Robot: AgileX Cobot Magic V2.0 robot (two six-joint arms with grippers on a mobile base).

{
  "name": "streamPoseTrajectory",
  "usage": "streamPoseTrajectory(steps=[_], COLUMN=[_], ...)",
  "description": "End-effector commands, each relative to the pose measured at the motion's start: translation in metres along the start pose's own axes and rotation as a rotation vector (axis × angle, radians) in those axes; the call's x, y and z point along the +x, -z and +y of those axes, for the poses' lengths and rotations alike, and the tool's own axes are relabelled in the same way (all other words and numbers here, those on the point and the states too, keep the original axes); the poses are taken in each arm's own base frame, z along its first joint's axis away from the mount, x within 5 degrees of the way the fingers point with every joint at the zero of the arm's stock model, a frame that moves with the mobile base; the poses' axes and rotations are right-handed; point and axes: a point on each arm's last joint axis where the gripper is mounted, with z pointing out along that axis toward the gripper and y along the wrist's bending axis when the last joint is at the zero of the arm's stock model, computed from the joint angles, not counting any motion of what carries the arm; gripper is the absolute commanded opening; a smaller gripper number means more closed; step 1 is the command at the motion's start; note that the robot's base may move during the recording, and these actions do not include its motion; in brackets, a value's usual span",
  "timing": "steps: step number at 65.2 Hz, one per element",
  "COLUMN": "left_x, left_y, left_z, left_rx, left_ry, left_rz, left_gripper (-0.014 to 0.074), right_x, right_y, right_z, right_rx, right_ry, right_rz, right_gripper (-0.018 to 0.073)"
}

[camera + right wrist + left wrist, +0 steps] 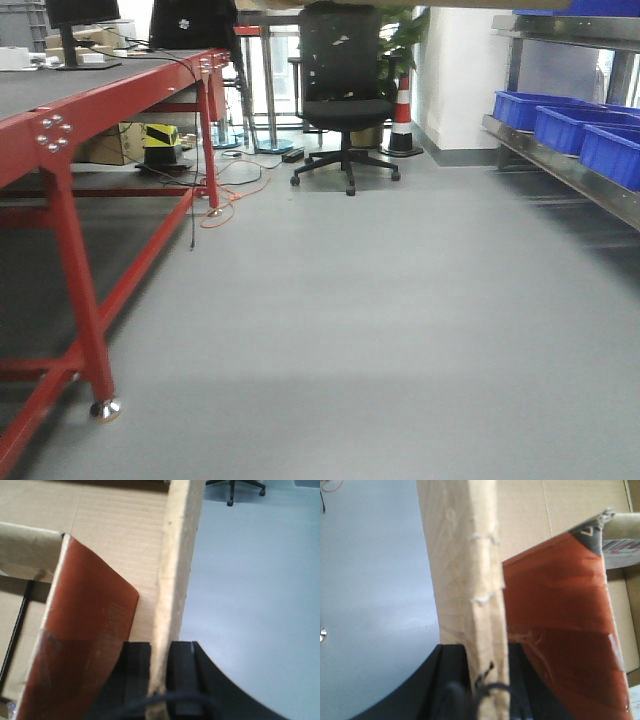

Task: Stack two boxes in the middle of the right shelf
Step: 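Hold the box stack in both grippers while driving to the steel shelf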

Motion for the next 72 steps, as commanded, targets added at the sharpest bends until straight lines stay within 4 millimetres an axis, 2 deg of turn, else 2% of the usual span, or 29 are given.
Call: streamPoseTrajectory(steps=[1, 72], left_x=[-0.0078, -0.0081], left_y=[0.0113, 0.0113], left_z=[0.0004, 0.0006], left_rx=[0.007, 0.005], left_ry=[0.002, 0.000], left_rz=[-0.081, -0.085], left_gripper=[-0.0111, -0.0111], right_x=[-0.0072, -0.0072], right_y=[0.0057, 0.0057], right_z=[-0.0045, -0.0045], right_rx=[0.048, 0.048], right_ry=[0.037, 0.037], right_rz=[-0.067, -0.067], right_gripper=[-0.0154, -0.0154])
